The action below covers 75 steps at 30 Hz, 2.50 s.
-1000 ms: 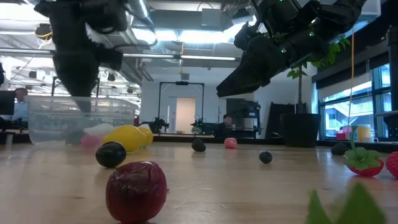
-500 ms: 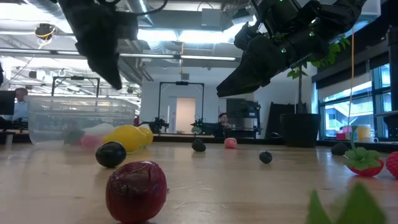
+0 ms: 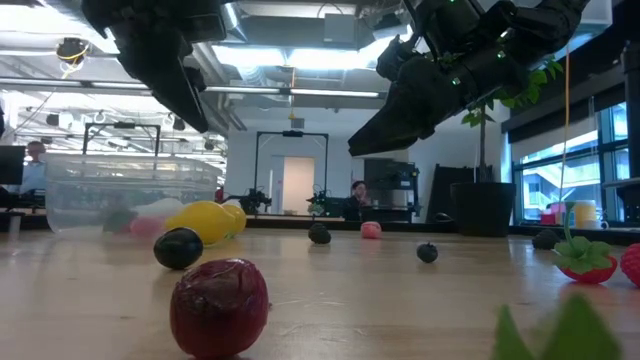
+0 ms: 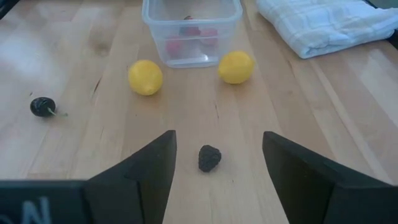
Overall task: Pick and placing Produce into tupperware
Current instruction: Put the bottom yellow lemon into the transparent bin
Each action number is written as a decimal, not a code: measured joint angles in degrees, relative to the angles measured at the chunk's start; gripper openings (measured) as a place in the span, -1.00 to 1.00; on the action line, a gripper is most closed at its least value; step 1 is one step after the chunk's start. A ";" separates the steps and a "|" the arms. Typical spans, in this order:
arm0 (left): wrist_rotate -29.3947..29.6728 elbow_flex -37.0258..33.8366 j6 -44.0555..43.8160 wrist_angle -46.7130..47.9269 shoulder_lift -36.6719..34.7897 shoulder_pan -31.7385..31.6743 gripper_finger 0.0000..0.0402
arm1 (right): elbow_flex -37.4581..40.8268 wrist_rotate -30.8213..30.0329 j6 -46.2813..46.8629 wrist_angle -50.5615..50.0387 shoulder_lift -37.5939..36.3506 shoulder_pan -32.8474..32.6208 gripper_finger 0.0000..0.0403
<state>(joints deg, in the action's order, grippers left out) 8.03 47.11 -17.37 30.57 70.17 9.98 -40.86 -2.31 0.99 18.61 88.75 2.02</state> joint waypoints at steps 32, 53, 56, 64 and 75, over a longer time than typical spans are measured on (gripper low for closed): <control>0.18 14.21 5.47 7.59 22.94 -1.05 0.30 | 0.00 0.00 -0.10 0.06 0.00 0.11 0.19; -1.79 15.76 -0.50 11.43 27.94 -2.15 0.30 | 0.00 0.00 -0.22 -0.96 0.00 0.11 0.19; -2.05 15.86 -0.22 10.80 28.67 -2.14 0.30 | -0.01 0.00 -0.22 -1.11 0.00 0.11 0.19; -3.08 15.76 -0.11 11.49 29.42 -2.14 0.30 | 0.00 0.00 -0.18 -1.33 0.00 0.11 0.19; -3.07 15.74 -2.02 11.85 29.86 -2.14 0.30 | -0.02 0.00 -0.15 -1.33 0.00 0.11 0.19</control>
<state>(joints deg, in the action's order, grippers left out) 4.96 62.85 -19.38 42.42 100.03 7.84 -40.88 -2.31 0.84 17.28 88.75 2.13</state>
